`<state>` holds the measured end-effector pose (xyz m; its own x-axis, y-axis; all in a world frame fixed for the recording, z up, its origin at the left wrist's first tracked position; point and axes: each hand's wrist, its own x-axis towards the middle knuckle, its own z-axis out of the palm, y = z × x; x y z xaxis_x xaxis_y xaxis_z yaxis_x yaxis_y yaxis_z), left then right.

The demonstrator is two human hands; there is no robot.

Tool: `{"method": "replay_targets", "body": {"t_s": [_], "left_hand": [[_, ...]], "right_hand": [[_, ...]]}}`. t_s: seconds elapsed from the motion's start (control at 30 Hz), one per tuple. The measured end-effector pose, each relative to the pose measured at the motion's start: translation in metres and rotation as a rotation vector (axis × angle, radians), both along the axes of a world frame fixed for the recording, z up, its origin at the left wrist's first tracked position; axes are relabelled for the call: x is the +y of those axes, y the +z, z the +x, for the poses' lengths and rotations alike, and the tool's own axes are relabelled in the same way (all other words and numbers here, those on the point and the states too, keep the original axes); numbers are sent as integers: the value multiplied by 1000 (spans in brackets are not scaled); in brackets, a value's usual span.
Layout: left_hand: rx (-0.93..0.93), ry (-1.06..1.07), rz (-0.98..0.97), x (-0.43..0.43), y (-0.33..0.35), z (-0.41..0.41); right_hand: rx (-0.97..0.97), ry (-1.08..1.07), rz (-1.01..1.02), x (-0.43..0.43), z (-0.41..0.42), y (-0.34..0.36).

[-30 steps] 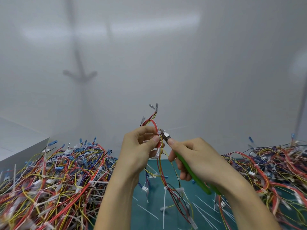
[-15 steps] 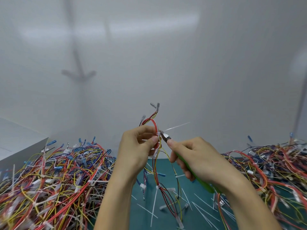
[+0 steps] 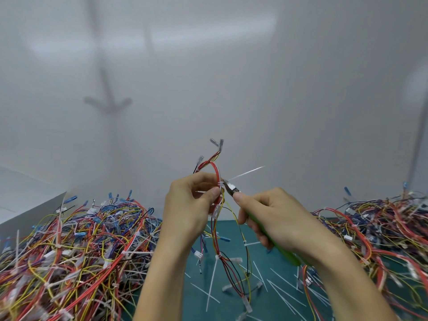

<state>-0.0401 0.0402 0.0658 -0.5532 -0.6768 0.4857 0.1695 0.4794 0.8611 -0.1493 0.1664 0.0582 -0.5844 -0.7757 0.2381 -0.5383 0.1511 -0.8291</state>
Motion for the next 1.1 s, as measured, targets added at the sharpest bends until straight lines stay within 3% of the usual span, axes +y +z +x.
{"method": "replay_targets", "body": {"t_s": [0.33, 0.73, 0.9, 1.1], "left_hand": [[-12, 23, -35, -2, 0, 0], [87, -71, 76, 0, 3, 4], [90, -91, 49, 1, 4, 6], [83, -198, 30, 3, 5, 6]], "right_hand": [[18, 6, -35, -1, 0, -1], [-58, -58, -84, 5, -8, 2], [174, -245, 183, 1, -14, -8], [217, -306, 373, -22, -9, -30]]}}
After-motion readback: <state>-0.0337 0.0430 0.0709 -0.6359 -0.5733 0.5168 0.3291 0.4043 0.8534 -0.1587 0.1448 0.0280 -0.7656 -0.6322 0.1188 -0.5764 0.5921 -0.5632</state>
